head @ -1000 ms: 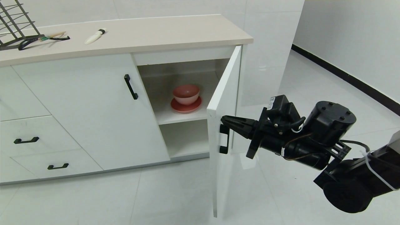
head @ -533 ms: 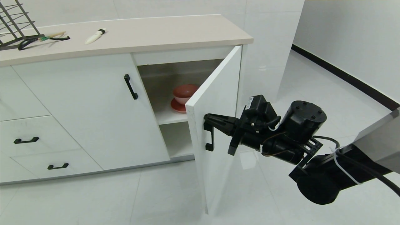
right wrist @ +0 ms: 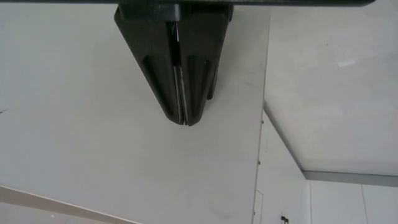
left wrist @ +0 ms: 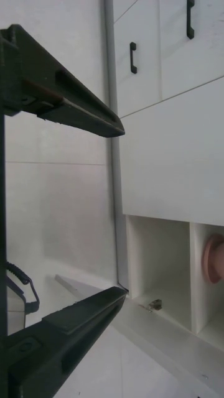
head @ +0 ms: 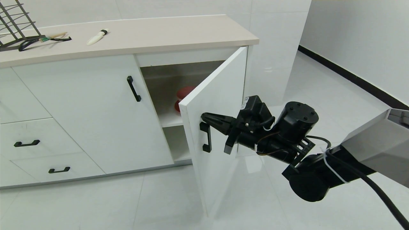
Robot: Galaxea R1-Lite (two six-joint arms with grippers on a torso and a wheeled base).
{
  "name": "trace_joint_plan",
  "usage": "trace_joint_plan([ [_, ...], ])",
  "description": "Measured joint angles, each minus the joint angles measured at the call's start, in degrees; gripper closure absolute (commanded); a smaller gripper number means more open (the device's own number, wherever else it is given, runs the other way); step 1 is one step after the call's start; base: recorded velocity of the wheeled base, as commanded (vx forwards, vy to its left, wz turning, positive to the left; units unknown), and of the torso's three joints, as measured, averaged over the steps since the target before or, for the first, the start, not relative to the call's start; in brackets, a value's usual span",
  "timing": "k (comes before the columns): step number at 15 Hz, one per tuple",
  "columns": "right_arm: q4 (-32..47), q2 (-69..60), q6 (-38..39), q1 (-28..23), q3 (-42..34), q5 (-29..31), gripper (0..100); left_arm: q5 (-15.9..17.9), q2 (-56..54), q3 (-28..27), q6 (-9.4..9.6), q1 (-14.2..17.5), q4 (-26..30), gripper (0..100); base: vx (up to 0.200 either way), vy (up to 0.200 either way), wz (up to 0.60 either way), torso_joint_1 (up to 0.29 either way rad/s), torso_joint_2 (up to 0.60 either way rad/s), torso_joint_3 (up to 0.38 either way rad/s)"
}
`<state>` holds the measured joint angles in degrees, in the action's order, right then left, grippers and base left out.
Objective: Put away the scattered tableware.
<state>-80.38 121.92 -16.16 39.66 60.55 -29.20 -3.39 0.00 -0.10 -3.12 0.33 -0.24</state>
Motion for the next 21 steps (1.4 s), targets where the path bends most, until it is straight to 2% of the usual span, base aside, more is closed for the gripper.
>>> trace_joint_plan([
  [7, -0.04, 3.38, -0.06, 0.22, 7.53, -0.04, 100, 0.0, 0.0, 0.0, 0.0, 0.0, 0.0, 0, 0.0, 0.0, 0.0, 0.0, 0.0, 0.0],
  [15, -0.02, 16.55, -0.09, -0.61, 28.2, -0.04, 100, -0.02, 0.0, 0.0, 0.0, 0.0, 0.0, 0, 0.0, 0.0, 0.0, 0.0, 0.0, 0.0],
  [18, -0.38, 17.42, 0.0, -0.96, 29.11, 0.02, 100, -0.02, 0.0, 0.0, 0.0, 0.0, 0.02, 0, 0.0, 0.0, 0.0, 0.0, 0.0, 0.0],
  [21, -0.72, 14.1, -0.04, -1.07, 23.67, -0.04, 100, -0.02, 0.0, 0.0, 0.0, 0.0, 0.02, 0, 0.0, 0.0, 0.0, 0.0, 0.0, 0.0],
])
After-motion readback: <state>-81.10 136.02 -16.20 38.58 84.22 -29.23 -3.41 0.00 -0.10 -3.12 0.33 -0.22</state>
